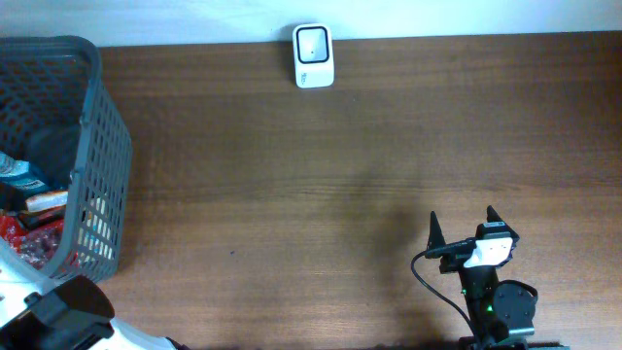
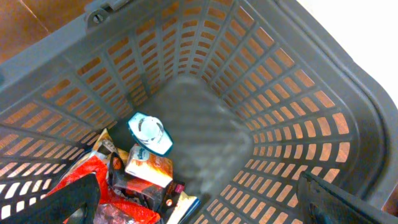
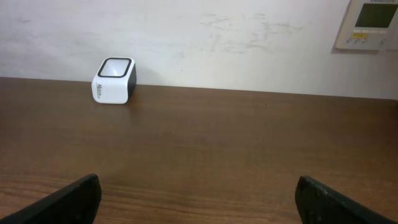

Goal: Scan the item barcode
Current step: 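Grasp the teal mouthwash bottle in the basket with the left gripper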

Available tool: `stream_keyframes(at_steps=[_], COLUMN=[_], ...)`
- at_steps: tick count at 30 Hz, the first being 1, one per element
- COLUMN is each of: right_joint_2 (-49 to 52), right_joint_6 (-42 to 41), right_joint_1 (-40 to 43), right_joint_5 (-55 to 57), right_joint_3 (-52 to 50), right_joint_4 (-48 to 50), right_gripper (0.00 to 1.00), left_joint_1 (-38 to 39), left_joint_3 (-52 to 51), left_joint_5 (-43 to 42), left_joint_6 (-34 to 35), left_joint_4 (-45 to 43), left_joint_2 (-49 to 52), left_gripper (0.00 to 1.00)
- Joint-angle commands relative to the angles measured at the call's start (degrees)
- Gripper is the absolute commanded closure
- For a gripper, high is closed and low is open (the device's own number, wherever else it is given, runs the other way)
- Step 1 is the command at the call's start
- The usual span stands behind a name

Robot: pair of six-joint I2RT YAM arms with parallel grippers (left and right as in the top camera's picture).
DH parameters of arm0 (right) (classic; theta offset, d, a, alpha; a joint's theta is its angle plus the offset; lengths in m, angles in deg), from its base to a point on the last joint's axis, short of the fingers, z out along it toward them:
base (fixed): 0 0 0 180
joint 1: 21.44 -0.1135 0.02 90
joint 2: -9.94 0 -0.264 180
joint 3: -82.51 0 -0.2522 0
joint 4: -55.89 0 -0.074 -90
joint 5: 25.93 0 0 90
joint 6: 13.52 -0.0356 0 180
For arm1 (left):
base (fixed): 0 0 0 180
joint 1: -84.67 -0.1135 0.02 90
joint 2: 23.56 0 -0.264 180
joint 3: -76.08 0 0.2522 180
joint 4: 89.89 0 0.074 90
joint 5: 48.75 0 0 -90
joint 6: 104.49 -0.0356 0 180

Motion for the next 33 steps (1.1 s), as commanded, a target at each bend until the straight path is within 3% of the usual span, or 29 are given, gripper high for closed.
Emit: stream_keyframes(at_steps=[1,8,19,23,24,26,27,30,33], right_joint_2=[-0.37,-0.37,-0.37,-0.37,-0.37,-0.37,-0.37,-0.37,-0.37], right_joint_6=[-0.24,-0.24,-0.24,-0.24,-0.24,-0.24,-0.24,-0.24,-0.24], right_joint_1=[-0.35,-0.35,-0.35,-0.35,-0.35,-0.35,-0.37,-0.35,-0.35], right_joint_5=[0.28,0.28,0.28,0.28,0.28,0.28,0.28,0.31,0.28], right_joint_3=[-0.46,-0.46,-0.46,-0.46,-0.46,-0.46,-0.46,-0.46,-0.44], right_joint_4=[-0.17,-0.17,-0.17,-0.17,-0.2,-0.2,-0.17,-0.17,-0.17], right_gripper=[0.02,0.02,0.02,0.02,0.02,0.02,0.02,0.02,0.02], left_joint_1=[-0.35,-0.35,-0.37,-0.35,-0.35,-0.35,-0.35,-0.33,-0.31], left_joint_3=[0.61,0.15,-0.79,-0.79,-0.79,-0.79,-0.79,-0.79,-0.79], left_joint_5=[0.02,-1.14,10.08,10.05,10.03,9.49,9.68,9.29,9.22], left_joint_6=[0.76,0.74,5.29,5.7,5.68,5.66,5.62,5.16,4.15], left_joint_4=[0.26,2.05,4.83,5.68,5.42,4.22,2.89,1.77,0.79], left_joint_2=[0.35,0.61,7.8,11.8,12.35,14.16,15.17,18.21,21.09], left_gripper=[0.01,0.01,0.01,0.01,0.02,0.21,0.24,0.28,0.26])
